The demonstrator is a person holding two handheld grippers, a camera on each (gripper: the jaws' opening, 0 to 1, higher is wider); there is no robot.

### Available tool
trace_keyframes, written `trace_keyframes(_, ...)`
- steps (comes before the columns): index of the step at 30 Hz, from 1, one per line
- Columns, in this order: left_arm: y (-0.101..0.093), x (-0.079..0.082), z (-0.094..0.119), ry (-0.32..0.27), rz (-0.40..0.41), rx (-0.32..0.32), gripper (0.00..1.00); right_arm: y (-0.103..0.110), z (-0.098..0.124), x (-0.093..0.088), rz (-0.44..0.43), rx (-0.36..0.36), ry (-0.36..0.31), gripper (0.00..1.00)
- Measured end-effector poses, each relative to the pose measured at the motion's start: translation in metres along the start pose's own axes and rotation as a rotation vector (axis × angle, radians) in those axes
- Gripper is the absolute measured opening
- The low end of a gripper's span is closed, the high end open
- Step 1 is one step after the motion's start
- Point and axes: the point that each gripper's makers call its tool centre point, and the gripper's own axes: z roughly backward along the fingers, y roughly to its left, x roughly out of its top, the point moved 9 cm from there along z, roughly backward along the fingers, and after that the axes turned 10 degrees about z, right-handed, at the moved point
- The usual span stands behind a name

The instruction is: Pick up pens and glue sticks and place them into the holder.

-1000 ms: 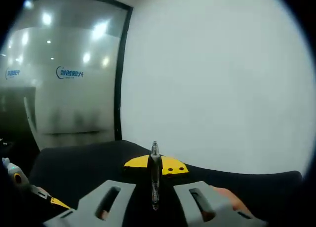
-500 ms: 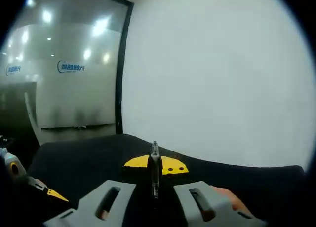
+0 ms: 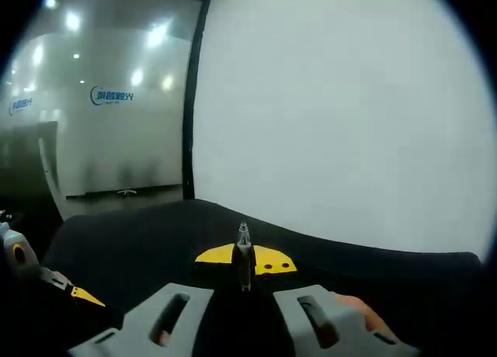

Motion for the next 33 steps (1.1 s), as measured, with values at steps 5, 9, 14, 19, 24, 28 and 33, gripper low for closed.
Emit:
trace_keyframes(5, 0.0, 0.0, 0.0, 0.001, -0.001, 0.001, 0.86, 0.001, 0.001, -0.002, -0.019, -0.002, 0.018, 0.04)
trace_keyframes(9, -0.001, 0.0, 0.0, 0.001, -0.002, 0.001, 0.86, 0.003, 0.001, -0.007, -0.021, 0.0, 0.048, 0.04)
trace_keyframes(14, -0.001, -0.001, 0.0, 0.004, -0.004, 0.002, 0.86, 0.007, 0.002, -0.012, -0.008, 0.008, 0.069, 0.04)
trace_keyframes(19, -0.001, -0.001, 0.0, 0.005, -0.006, 0.004, 0.86, 0.012, 0.001, -0.013, 0.02, 0.027, 0.083, 0.05)
trace_keyframes(24, 0.0, -0.001, 0.0, 0.006, -0.005, 0.005, 0.86, 0.013, 0.001, -0.013, 0.039, 0.027, 0.085, 0.06)
trace_keyframes(28, 0.0, -0.001, 0.0, 0.005, -0.005, 0.006, 0.86, 0.014, 0.003, -0.012, 0.038, 0.027, 0.077, 0.09)
trace_keyframes(33, 0.0, -0.001, -0.001, 0.006, -0.002, 0.007, 0.86, 0.015, 0.009, -0.006, 0.044, 0.025, 0.059, 0.1)
